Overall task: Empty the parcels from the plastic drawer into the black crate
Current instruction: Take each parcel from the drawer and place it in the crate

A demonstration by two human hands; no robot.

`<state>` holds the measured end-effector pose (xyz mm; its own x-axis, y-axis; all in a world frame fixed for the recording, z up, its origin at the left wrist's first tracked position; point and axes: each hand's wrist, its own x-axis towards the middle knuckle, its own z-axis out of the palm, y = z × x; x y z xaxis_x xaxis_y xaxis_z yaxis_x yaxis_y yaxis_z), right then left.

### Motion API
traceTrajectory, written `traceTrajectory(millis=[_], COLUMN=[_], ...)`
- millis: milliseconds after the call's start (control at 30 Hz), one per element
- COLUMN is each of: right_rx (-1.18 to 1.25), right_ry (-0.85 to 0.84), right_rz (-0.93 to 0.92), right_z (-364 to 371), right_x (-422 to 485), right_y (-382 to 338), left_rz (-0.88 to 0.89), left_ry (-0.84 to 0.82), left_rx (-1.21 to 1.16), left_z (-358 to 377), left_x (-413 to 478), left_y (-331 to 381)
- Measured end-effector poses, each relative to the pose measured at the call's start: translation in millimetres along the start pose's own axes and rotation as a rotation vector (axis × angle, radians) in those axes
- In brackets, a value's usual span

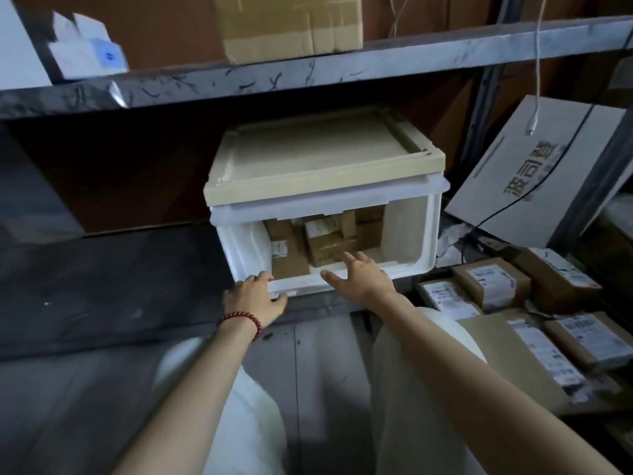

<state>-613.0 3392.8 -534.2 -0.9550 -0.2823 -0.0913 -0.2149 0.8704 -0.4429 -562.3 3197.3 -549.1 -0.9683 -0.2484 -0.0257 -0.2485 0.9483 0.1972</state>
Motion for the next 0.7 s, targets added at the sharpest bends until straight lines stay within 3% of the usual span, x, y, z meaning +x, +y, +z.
traceTrajectory(millis=[200,367,533,700], right_rx=[0.045,-0.013,-0.087,0.110], right_ry=[0.032,0.036,0.080,0.137], right_rz=[0.016,0.068,0.126,0.238], right_z=[23.5,38.0,41.1,41.8], right_x=[28.1,61.2,97.3,131.8], right_y=[-2.9,2.0,18.4,39.9], left_rz=[0.256,0.133,0.110,0.091], left_ry=[0.078,-0.068,-0.101,-0.048], left_rx=[-0.051,-0.053,-0.096,-0.101], left_z=[17.9,37.4,46.9,51.2], left_x=[24.9,66.1,106.9,138.0], left_y=[12.7,1.7,4.8,23.6])
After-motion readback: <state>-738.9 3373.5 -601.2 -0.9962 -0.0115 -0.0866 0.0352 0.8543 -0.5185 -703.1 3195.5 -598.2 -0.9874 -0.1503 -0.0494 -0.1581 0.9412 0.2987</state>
